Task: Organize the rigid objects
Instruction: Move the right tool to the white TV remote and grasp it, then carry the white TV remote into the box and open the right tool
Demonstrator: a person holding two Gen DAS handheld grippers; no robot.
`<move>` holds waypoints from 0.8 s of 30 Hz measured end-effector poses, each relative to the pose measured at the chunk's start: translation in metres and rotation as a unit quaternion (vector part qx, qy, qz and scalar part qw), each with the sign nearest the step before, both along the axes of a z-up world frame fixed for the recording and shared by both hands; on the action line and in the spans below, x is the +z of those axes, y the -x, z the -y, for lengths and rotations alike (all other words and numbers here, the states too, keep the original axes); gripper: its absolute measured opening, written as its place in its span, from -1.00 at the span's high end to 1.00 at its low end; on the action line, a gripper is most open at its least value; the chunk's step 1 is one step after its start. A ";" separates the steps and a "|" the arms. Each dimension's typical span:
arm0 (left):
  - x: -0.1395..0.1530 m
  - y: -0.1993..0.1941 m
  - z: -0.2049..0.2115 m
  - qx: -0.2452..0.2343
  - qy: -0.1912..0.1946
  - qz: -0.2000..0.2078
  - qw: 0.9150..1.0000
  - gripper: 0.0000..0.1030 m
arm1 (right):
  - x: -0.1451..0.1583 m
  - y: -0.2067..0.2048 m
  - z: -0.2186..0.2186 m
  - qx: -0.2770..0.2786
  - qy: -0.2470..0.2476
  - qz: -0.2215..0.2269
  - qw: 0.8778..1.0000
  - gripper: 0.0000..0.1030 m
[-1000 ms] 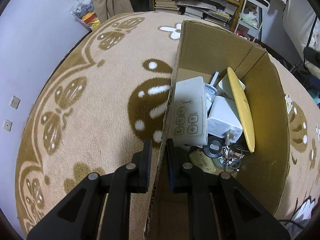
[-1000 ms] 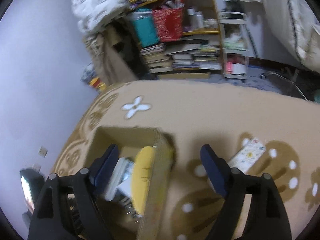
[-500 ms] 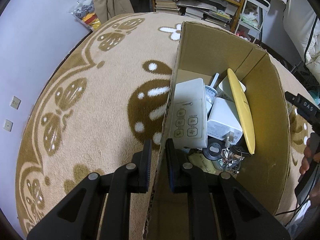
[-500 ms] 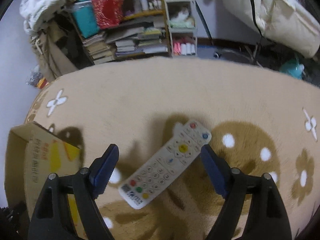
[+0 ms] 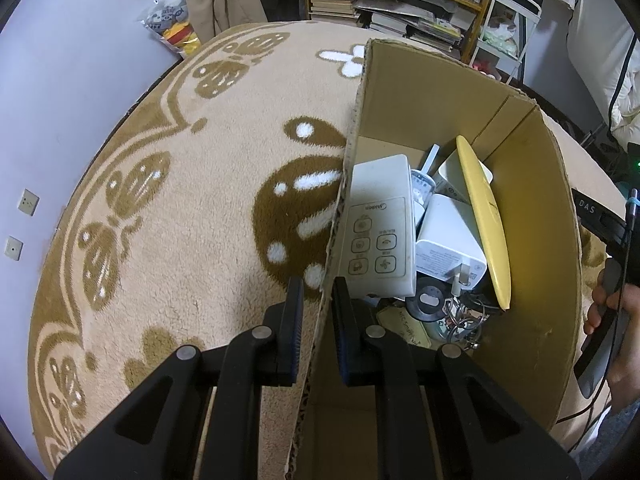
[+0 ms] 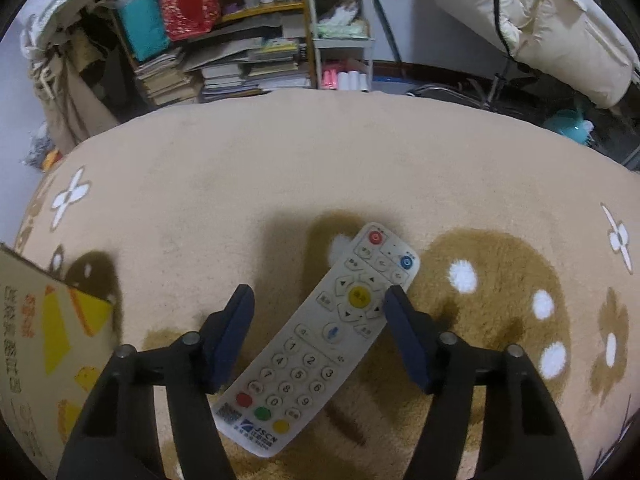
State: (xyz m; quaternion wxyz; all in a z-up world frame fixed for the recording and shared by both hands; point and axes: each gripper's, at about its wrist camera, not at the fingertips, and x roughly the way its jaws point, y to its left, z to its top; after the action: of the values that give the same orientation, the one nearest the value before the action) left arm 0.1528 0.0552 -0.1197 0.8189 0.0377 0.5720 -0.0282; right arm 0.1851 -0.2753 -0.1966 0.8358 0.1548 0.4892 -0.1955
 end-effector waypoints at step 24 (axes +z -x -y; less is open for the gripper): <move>-0.002 0.001 0.004 -0.005 -0.012 0.004 1.000 0.72 | 0.000 0.030 -0.045 0.042 0.008 0.034 0.999 0.15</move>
State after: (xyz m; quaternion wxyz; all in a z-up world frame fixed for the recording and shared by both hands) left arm 0.1514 0.0507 -0.1221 0.8205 0.0504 0.5689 -0.0250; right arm 0.1549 -0.2300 -0.1970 0.8607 0.1343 0.4647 -0.1590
